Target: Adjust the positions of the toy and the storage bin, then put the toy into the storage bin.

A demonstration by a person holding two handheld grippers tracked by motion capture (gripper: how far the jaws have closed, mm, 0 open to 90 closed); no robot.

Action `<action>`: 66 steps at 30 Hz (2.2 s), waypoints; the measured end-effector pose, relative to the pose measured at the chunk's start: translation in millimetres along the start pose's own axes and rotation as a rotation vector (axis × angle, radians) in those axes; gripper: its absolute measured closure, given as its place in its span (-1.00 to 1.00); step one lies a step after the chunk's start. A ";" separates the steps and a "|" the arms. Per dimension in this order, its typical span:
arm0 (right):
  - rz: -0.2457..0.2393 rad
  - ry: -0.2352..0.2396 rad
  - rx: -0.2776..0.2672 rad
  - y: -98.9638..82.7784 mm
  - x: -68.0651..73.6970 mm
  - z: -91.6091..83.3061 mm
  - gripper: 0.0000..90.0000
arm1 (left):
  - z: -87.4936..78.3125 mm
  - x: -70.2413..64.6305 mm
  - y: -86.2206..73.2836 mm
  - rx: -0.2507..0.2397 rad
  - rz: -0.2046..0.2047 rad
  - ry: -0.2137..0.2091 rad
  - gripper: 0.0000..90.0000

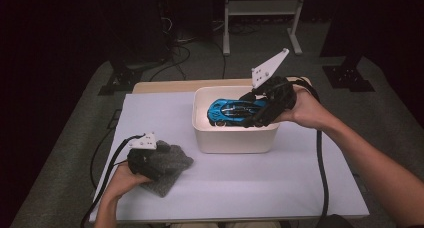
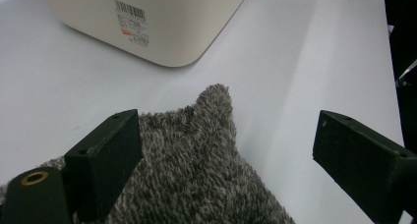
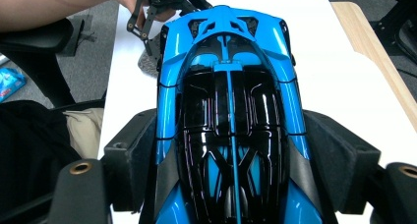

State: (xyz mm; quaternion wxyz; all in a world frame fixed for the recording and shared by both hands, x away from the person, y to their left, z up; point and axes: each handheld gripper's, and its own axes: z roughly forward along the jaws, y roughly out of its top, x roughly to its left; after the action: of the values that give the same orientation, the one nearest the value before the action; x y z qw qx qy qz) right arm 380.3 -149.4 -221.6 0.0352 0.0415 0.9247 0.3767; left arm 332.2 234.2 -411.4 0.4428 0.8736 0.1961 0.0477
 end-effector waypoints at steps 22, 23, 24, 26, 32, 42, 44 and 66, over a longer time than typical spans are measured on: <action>-0.011 0.009 0.041 6.3 -44.5 29.7 -0.42 | -2.9 2.4 -1.3 -0.006 -0.008 0.007 -0.77; -0.006 0.016 0.042 4.8 -46.4 32.6 -0.42 | -2.4 2.5 -1.7 -0.006 -0.012 0.002 -0.77; -0.009 0.017 0.043 2.9 -48.4 36.3 -0.42 | -1.7 3.1 -2.2 0.000 -0.008 -0.001 -0.77; -0.011 0.002 0.080 -3.2 -54.0 47.6 -0.41 | -0.1 3.6 -3.0 0.004 -0.012 -0.007 -0.77; 0.039 0.057 0.104 -26.1 -71.7 77.8 -0.41 | -3.3 4.8 -5.3 -0.006 -0.021 -0.004 -0.77; 0.043 0.085 0.128 -31.0 -79.6 98.1 -0.41 | -7.7 5.8 -8.2 -0.007 -0.024 0.006 -0.77; 0.049 0.087 0.133 -33.5 -81.1 101.8 -0.41 | -9.0 6.0 -8.7 -0.008 -0.025 0.009 -0.77; 0.064 0.118 0.185 -39.9 -82.3 129.1 -0.41 | -10.9 5.7 -7.6 -0.019 -0.022 0.008 -0.77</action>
State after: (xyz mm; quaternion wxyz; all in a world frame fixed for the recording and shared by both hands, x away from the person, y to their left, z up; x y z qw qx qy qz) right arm 472.5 -96.8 -338.8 -0.0354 0.0518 0.9543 0.2923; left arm 332.3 248.7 -411.3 0.4506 0.8670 0.2070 0.0485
